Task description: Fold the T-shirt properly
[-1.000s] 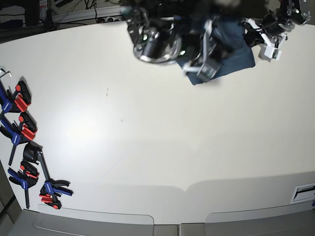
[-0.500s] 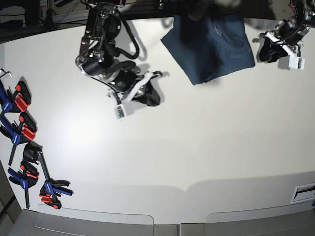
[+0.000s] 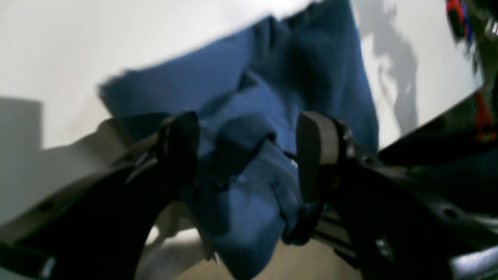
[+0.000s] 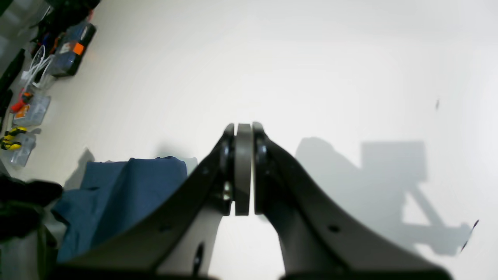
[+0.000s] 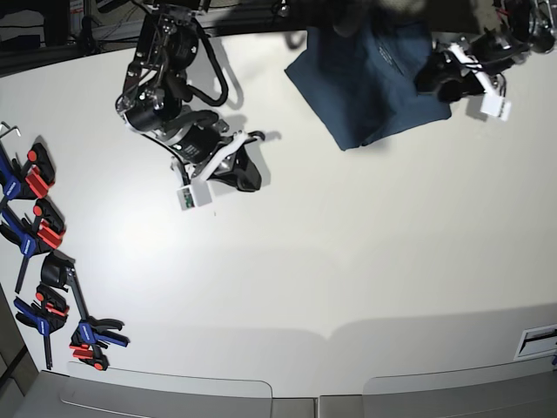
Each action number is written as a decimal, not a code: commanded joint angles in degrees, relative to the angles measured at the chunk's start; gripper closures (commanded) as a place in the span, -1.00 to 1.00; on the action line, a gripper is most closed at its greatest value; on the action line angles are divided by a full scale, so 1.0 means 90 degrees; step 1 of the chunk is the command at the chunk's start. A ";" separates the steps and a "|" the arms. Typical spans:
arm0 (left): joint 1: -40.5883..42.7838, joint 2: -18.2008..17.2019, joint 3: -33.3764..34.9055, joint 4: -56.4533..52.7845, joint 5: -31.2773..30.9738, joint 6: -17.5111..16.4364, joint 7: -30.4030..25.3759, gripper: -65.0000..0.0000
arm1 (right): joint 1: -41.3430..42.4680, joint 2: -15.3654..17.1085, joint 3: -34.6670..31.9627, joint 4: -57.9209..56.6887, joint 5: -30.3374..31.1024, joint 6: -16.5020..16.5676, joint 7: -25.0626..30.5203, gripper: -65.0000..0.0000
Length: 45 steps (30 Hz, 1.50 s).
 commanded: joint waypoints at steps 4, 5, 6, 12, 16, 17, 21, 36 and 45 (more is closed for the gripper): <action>-0.0112 -0.0073 0.0369 0.0090 0.0503 0.0007 -0.0389 -0.11 | 0.0085 -0.0002 0.0005 0.0124 0.0160 0.0036 0.0146 1.00; -0.0148 -0.0073 0.0413 0.0090 0.0658 0.0104 -0.0466 -0.11 | 0.0085 -0.0002 0.0005 0.0124 0.0158 0.0036 0.0143 1.00; -0.0187 -0.0073 0.0440 0.0090 0.0828 0.0216 -0.0510 -0.11 | 0.0085 -0.0002 0.0005 0.0124 0.0160 0.0036 0.0143 1.00; -0.0228 -0.0075 0.0437 0.0090 0.1542 0.0270 -0.0554 -0.11 | 0.0087 -0.0002 0.0005 0.0124 0.0160 0.0036 0.0143 1.00; -0.0228 -0.0073 0.0437 0.0090 0.1644 0.0279 -0.0554 -0.11 | 0.0087 -0.0002 0.0005 0.0124 0.0160 0.0036 0.0146 1.00; -0.0231 -0.0073 0.0437 0.0090 0.1644 0.0313 -0.0551 -0.09 | 0.0087 -0.0002 0.0005 0.0124 0.0160 0.0036 0.0146 1.00; -0.0228 -0.0075 0.0437 0.0092 0.1515 0.0318 -0.0546 0.40 | 0.0085 -0.0002 0.0005 0.0124 0.0158 0.0036 0.0143 1.00; -0.0311 -0.0435 0.0423 0.1540 0.1498 0.0534 -0.0024 1.00 | 0.0083 -0.0002 0.0005 0.0124 0.0155 0.0039 0.0119 1.00; -0.0408 -0.0993 0.0425 0.1552 0.2344 0.0843 0.0100 1.00 | 0.0085 -0.0002 0.0005 0.0124 0.0155 0.0039 0.0119 1.00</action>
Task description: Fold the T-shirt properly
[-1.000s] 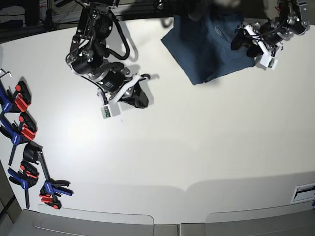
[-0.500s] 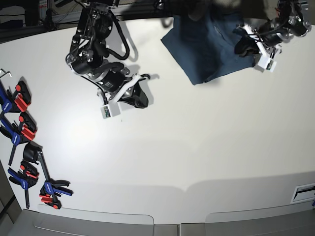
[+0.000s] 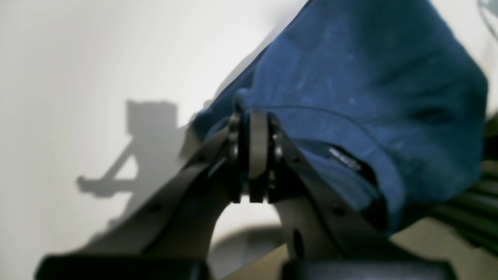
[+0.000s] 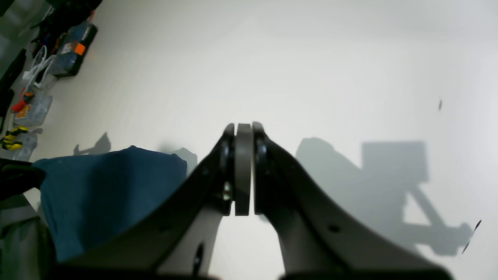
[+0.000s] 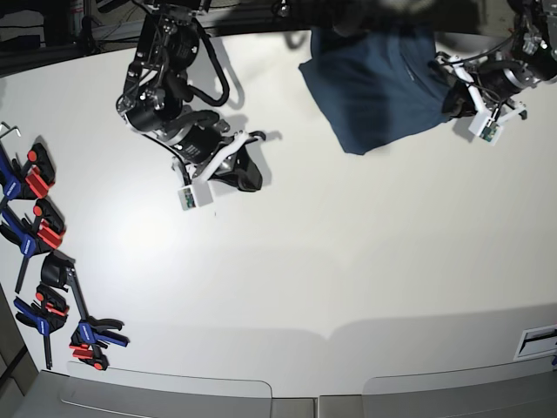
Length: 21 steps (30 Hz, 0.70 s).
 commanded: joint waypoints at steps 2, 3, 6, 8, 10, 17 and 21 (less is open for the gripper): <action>-0.0012 -0.0253 -0.0044 0.0109 0.0005 0.0129 -0.0053 1.00 | 0.0087 0.0000 0.0005 0.0124 0.0155 0.0036 0.0126 1.00; -0.0015 -0.0308 -0.0044 0.0107 0.0000 0.0143 -0.0039 1.00 | 0.0087 0.0000 0.0005 0.0124 0.0153 0.0036 0.0126 1.00; -0.0017 -0.0367 -0.0044 0.0109 -0.0022 0.0141 -0.0044 1.00 | 0.0087 0.0000 0.0005 0.0124 0.0155 0.0039 0.0126 1.00; -0.0012 -0.0367 -0.0044 0.0109 -0.0119 0.0141 -0.0056 1.00 | 0.0087 0.0000 0.0005 0.0124 0.0155 0.0036 0.0126 1.00; -0.0012 -0.0364 -0.0044 0.0109 -0.0112 0.0141 -0.0141 1.00 | 0.0087 0.0000 0.0005 0.0124 0.0155 0.0036 0.0126 1.00; -0.0012 -0.0367 -0.0044 0.0109 0.0665 0.0359 -0.0510 0.43 | 0.0087 0.0000 0.0005 0.0124 0.0160 0.0036 0.0121 1.00; -0.0012 -0.0367 -0.0044 0.0109 0.1615 0.1093 -0.0899 0.30 | 0.0087 0.0000 -0.0010 0.0124 0.0187 0.0039 0.0121 1.00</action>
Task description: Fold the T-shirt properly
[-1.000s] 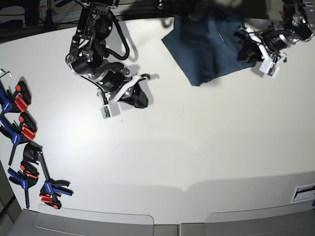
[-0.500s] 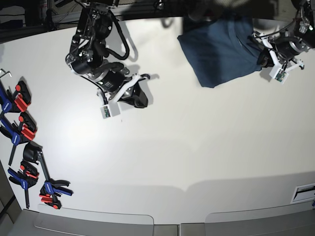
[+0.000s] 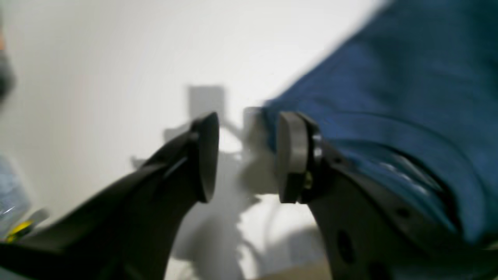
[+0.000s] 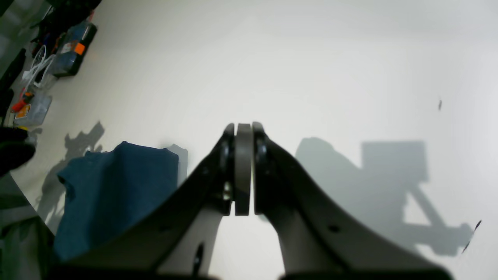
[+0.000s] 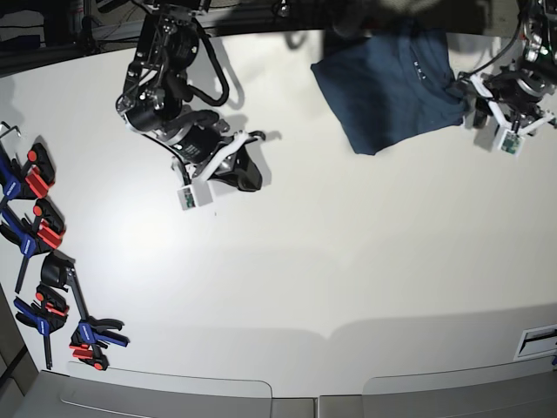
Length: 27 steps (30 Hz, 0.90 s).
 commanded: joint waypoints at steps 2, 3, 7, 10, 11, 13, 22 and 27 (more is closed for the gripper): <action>-0.0012 -0.0090 -0.0044 0.0109 0.0248 0.0211 -0.0228 0.30 | 0.0085 0.0000 -0.0085 0.0124 0.0350 0.0083 0.0095 1.00; -0.0012 -0.0090 -0.0044 0.0109 0.0265 0.0214 -0.0245 0.34 | 0.0085 -0.0002 -0.0151 0.0124 0.0491 0.0209 0.0061 1.00; 0.0005 -0.0087 -0.0044 0.0109 -0.0165 0.0163 -0.0185 1.00 | 0.0087 -0.0002 -0.0767 0.0124 0.0857 0.0806 -0.0087 1.00; 0.0007 -0.0087 -0.0044 0.0109 -0.0860 -0.0221 0.0017 1.00 | 0.0087 -0.0002 -0.1508 0.0124 0.0789 0.0856 -0.0087 1.00; 0.0007 -0.0087 -0.0044 0.0109 -0.1158 -0.0403 0.0148 1.00 | 0.0104 -0.0002 -0.1770 0.0124 0.0680 0.0856 -0.0085 1.00; 0.0007 -0.0087 -0.0044 0.0109 -0.1770 -0.0816 0.0459 1.00 | 0.0146 -0.0005 -0.2268 0.0119 0.0289 0.0856 -0.0063 1.00; 0.0274 -0.0087 -0.0044 0.0107 -0.3932 -0.2357 0.1909 1.00 | 0.0816 -0.0022 -0.3121 -0.0656 -0.0634 0.0856 0.0355 1.00; 0.0804 -0.0087 -0.0041 0.0107 -0.4053 -0.2357 0.1989 1.00 | 0.1603 -0.0024 -0.3121 -0.2016 -0.0554 0.0856 0.0350 1.00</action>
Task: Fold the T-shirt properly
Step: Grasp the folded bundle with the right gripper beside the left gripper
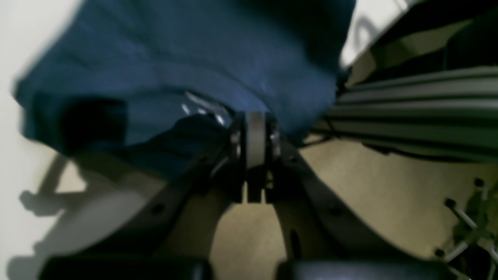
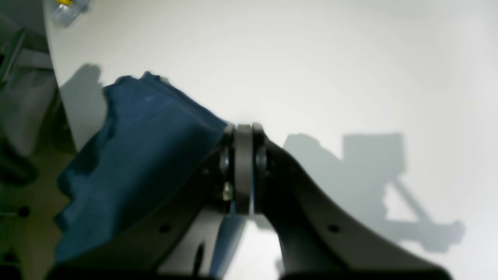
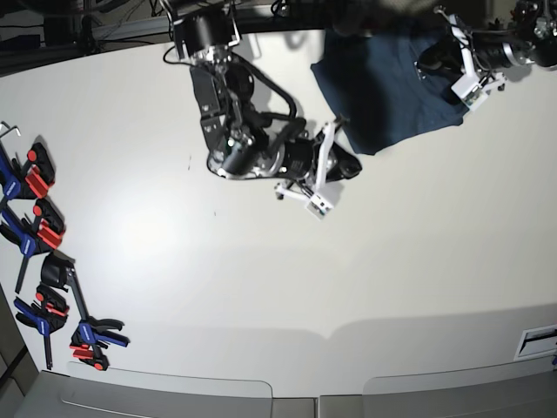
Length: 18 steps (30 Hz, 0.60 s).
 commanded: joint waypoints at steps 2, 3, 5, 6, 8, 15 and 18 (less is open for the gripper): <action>0.0189 -0.0068 -0.0044 0.0102 -0.0153 -0.0038 -0.0056 1.00 | 0.0367 -0.0066 -0.0005 -0.0381 0.0262 0.0035 0.0151 1.00; 0.0250 -0.0068 -0.0044 0.0100 -0.0151 -0.0038 -0.0053 1.00 | 0.0483 -0.0075 -0.0005 -0.0627 0.0301 0.0035 0.0153 1.00; 0.0338 -0.0053 -0.0044 0.0056 -0.0143 -0.0038 -0.0056 1.00 | 0.0675 -0.0148 -0.0005 -0.1093 0.0291 0.0035 0.0146 1.00; 0.0350 -0.0053 -0.0034 -0.0010 -0.0143 -0.0038 -0.0056 1.00 | 0.0750 -0.0185 -0.0005 -0.1314 0.0296 0.0035 0.0151 1.00; 0.0352 -0.0051 -0.0034 -0.0197 -0.0053 -0.0038 -0.0107 1.00 | 0.0867 -0.0257 -0.0005 -0.1693 0.0296 0.0035 0.0151 1.00; 0.0250 -0.0051 -0.0034 -0.1511 0.0860 -0.0038 -0.1110 1.00 | 0.0899 -0.0316 -0.0002 -0.1996 0.0296 0.0035 0.0163 1.00; 0.0010 -0.0051 -0.0034 -0.2023 0.0855 -0.0038 -0.1112 1.00 | 0.0896 -0.0316 -0.0005 -0.1996 0.0299 0.0035 0.0039 1.00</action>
